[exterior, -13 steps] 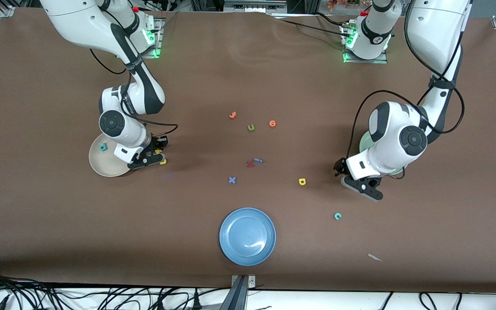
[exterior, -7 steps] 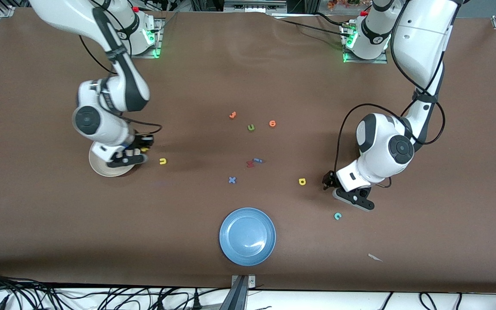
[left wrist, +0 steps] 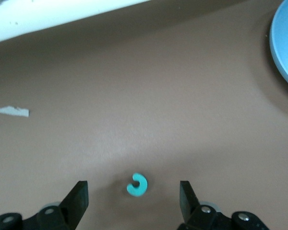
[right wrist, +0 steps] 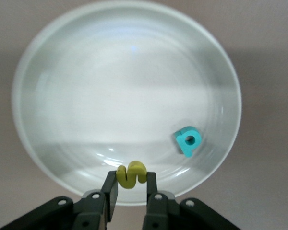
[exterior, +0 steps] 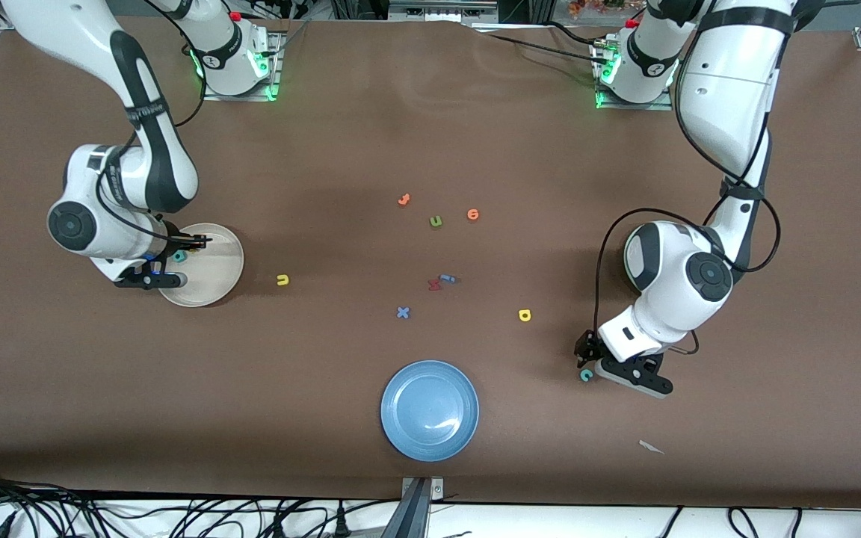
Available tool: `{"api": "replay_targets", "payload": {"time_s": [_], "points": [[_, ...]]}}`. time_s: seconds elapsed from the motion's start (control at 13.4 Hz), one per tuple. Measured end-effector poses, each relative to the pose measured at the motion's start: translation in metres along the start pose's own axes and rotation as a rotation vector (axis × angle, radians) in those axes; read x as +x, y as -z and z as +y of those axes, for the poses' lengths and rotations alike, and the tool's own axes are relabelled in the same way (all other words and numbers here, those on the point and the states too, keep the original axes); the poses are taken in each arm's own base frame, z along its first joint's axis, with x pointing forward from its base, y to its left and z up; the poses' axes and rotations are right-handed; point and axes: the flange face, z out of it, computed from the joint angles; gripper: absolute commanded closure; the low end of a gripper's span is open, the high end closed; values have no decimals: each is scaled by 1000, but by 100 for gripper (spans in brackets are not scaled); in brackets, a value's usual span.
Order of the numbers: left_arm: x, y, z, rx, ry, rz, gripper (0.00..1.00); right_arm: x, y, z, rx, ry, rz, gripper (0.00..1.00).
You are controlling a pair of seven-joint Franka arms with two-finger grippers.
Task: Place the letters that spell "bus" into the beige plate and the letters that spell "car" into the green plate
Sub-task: 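Grasp the yellow u with the right gripper while the left gripper grasps the c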
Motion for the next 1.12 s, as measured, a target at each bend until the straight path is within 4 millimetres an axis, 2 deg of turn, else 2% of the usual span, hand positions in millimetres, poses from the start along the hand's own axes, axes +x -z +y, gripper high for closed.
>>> {"api": "replay_targets", "payload": {"time_s": [0.07, 0.15, 0.37, 0.52, 0.67, 0.82, 0.97, 1.12], "points": [[-1, -9, 2, 9, -4, 12, 15, 0, -10, 0, -6, -1, -12, 22], [-4, -19, 3, 16, -8, 18, 15, 0, -17, 0, -9, -1, -20, 1], [-10, -36, 2, 27, -11, 11, 15, 2, -12, -1, -9, 2, -8, 0], [-11, -39, 1, 33, -15, 7, 15, 8, 9, -10, -2, 16, 25, 0], [-12, -42, 5, 32, -20, 2, 15, 15, 43, -33, 14, 15, 57, 0], [-15, -48, 10, 35, -29, -7, 15, 19, 72, -67, 32, -43, 88, 1], [-19, -56, 12, 36, -34, -20, 14, 22, 75, -100, 40, -133, 100, 1], [-22, -61, 13, 36, -35, -27, 15, 30, 57, -119, 37, -180, 111, 1]]}}
